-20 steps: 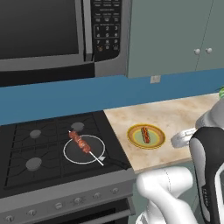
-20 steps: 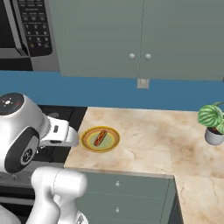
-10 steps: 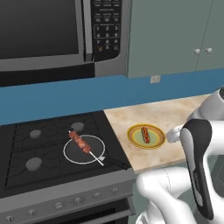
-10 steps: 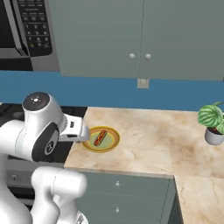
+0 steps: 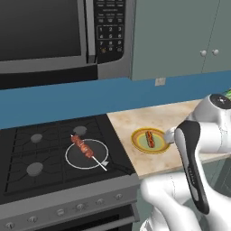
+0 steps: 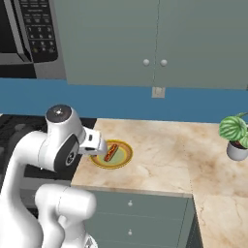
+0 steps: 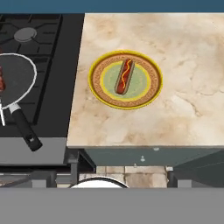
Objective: Place the cold items (lemon and cucumber) from the fridge in one tupperware on the dining counter. Place the warm items (kebab skewer and hot dog) in the stove area in another tupperware.
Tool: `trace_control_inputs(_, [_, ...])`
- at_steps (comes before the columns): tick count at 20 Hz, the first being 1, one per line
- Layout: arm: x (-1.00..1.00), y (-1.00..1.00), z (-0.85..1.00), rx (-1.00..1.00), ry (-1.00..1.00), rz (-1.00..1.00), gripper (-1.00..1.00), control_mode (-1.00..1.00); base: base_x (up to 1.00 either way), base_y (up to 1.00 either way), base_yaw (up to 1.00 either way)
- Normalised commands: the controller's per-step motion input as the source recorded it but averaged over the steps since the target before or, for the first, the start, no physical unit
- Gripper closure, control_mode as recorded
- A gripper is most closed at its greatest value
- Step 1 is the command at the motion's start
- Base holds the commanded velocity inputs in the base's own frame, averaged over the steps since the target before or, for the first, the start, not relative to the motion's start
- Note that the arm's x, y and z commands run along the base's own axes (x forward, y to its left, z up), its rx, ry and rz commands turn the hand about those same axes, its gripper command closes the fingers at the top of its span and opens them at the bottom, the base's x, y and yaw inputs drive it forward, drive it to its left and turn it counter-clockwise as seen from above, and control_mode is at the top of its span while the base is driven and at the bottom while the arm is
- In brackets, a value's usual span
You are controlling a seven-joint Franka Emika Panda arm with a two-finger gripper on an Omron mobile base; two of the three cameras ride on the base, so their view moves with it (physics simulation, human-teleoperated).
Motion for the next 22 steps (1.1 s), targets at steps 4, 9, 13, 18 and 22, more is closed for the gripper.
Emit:
trace_control_inputs(4, [0.59, -0.11, -0.38, 0.07, 0.04, -0.07, -1.0, -1.0, 0.0, 0.0, 0.0])
trace_control_inputs(9, [0.56, -0.01, -0.36, 0.01, 0.12, -0.09, -1.0, -1.0, 0.0, 0.0, 0.0])
trace_control_inputs(13, [0.54, 0.0, -0.3, 0.0, 0.11, -0.05, -1.0, -1.0, 0.0, 0.0, 0.0])
trace_control_inputs(18, [0.54, -0.03, -0.36, 0.0, 0.0, 0.0, -1.0, -1.0, 0.0, 0.0, 0.0])
trace_control_inputs(22, [0.51, -0.04, -0.39, 0.0, 0.0, 0.0, -1.0, -1.0, 0.0, 0.0, 0.0])
